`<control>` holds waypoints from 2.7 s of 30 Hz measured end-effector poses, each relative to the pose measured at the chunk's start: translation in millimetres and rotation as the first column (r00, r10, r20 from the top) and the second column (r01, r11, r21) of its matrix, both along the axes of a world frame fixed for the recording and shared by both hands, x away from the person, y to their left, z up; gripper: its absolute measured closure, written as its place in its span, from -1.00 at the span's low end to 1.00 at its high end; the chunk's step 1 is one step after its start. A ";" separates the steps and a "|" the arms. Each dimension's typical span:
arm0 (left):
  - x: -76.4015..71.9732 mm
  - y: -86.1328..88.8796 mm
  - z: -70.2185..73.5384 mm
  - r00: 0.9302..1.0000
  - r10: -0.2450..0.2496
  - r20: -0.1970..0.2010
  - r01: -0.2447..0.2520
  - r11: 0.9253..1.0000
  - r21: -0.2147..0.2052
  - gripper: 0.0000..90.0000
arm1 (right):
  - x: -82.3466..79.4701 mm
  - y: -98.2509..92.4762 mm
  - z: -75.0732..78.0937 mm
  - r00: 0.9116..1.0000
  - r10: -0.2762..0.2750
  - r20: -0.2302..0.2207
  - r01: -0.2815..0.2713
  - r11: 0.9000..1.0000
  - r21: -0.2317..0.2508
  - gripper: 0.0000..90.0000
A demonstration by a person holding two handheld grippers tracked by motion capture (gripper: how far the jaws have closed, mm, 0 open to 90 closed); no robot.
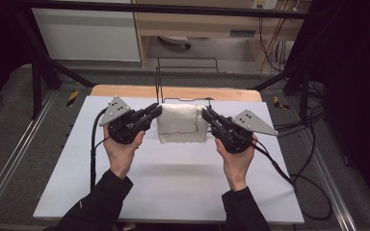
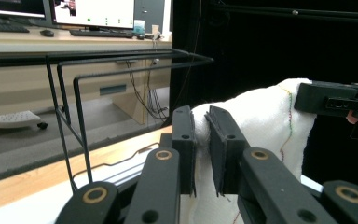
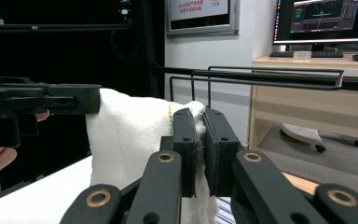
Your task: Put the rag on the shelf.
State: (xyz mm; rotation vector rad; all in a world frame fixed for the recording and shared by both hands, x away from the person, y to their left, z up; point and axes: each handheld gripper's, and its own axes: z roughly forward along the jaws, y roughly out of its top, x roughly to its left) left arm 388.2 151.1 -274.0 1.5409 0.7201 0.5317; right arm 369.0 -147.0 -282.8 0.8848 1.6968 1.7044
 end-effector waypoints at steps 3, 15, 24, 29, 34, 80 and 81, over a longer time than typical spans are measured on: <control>2.5 -0.9 3.4 1.000 0.001 0.009 -0.001 1.000 -0.002 0.80 | 1.9 -0.3 3.2 1.000 -0.005 0.009 0.005 1.000 -0.003 0.88; 11.5 -2.2 19.9 0.999 0.005 0.040 -0.004 1.000 -0.023 0.80 | 9.2 0.4 20.9 0.998 -0.026 0.055 0.026 1.000 0.001 0.88; 19.8 -5.9 32.3 0.998 0.009 0.061 -0.007 1.000 -0.029 0.80 | 17.3 -0.3 34.2 0.995 -0.047 0.083 0.047 0.999 0.006 0.88; 25.0 -7.7 39.9 0.997 0.011 0.071 -0.008 0.999 -0.033 0.80 | 22.7 -0.6 42.2 0.993 -0.061 0.098 0.061 0.998 0.006 0.88; 29.1 -9.2 48.7 0.996 0.017 0.088 -0.013 0.999 -0.043 0.80 | 27.9 -1.0 51.0 0.991 -0.070 0.117 0.069 0.998 0.013 0.88; 80.4 -10.6 114.7 0.989 0.064 0.137 -0.056 0.997 -0.060 0.81 | 75.5 7.1 116.1 0.976 -0.113 0.186 0.112 0.994 0.015 0.88; 81.7 -10.9 115.7 0.988 0.065 0.137 -0.058 0.997 -0.060 0.81 | 76.6 7.2 116.9 0.976 -0.112 0.187 0.111 0.994 0.014 0.88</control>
